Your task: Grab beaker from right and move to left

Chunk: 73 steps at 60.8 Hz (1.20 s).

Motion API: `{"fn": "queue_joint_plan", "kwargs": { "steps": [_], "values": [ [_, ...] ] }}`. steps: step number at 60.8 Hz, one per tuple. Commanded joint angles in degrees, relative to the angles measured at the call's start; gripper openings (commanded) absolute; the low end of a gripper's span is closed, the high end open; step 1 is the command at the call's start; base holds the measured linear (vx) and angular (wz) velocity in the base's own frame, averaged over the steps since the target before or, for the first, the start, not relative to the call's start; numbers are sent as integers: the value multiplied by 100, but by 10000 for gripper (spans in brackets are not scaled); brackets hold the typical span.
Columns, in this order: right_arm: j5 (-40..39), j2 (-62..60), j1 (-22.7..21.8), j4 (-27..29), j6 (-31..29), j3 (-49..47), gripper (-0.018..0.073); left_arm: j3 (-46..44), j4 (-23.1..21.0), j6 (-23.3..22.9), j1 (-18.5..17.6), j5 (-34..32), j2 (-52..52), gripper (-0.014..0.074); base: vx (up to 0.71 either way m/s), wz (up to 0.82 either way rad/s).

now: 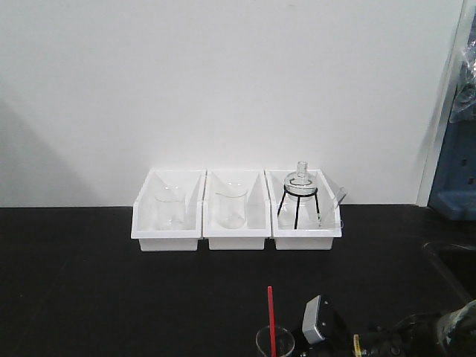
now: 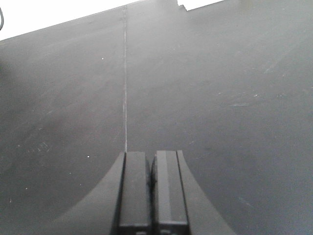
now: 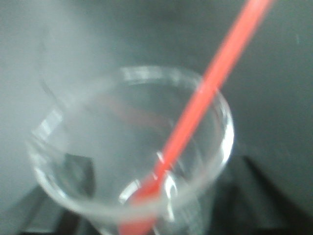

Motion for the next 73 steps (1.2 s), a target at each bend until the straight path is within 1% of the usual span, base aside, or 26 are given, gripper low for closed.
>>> {"fn": "queue_joint_plan", "kwargs": {
  "steps": [1,7,12,18,23,37,46,51,54,55,56,57,60,63,65,69,73],
  "values": [
    [101,-563,-28,-101,253,-113,722,106,1,-6,-36,-438,-36,-6,0,0],
    [514,-862,-70,-600,669,-113,717,106,1,-6,-36,-438,-36,-6,0,0],
    [593,-1112,-140,-891,984,-113,698,106,1,-6,-36,-438,-36,-6,0,0],
    [632,-1449,-216,-1405,1277,-113,659,106,1,-6,-36,-438,-36,-6,0,0],
    [651,-1738,-310,-1405,1408,-84,619,106,1,-6,-36,-438,-36,-6,0,0],
    [581,-2507,-682,-1405,2206,-84,517,106,1,-6,-36,-438,-36,-6,0,0],
    [318,-3012,-825,-1405,2553,-84,459,106,1,-6,-36,-438,-36,-6,0,0],
    [149,-3350,-824,-1405,2781,-84,400,106,1,-6,-36,-438,-36,-6,0,0],
    [131,-3588,-824,-1393,3046,-84,342,106,1,-6,-36,-438,-36,-6,0,0],
    [138,-3703,-824,-1376,3217,-84,312,106,1,-6,-36,-438,-36,-6,0,0],
    [155,-3783,-824,-1365,3352,-84,301,106,1,-6,-36,-438,-36,-6,0,0],
    [177,-3868,-824,-1364,3505,-84,265,106,1,-6,-36,-438,-36,-6,0,0],
    [346,-4180,-824,-1383,4146,-84,172,106,1,-6,-36,-438,-36,-6,0,0],
    [706,-4573,-824,-1405,4904,-84,52,106,1,-6,-36,-438,-36,-6,0,0],
    [879,-4819,-824,-1405,5299,-84,-17,106,1,-6,-36,-438,-36,-6,0,0],
    [1310,-5310,-824,-1405,5981,-84,-12,106,1,-6,-36,-438,-36,-6,0,0],
    [1538,-5738,-824,-1405,6380,-84,-4,106,1,-6,-36,-438,-36,-6,0,0]
  ]
}}
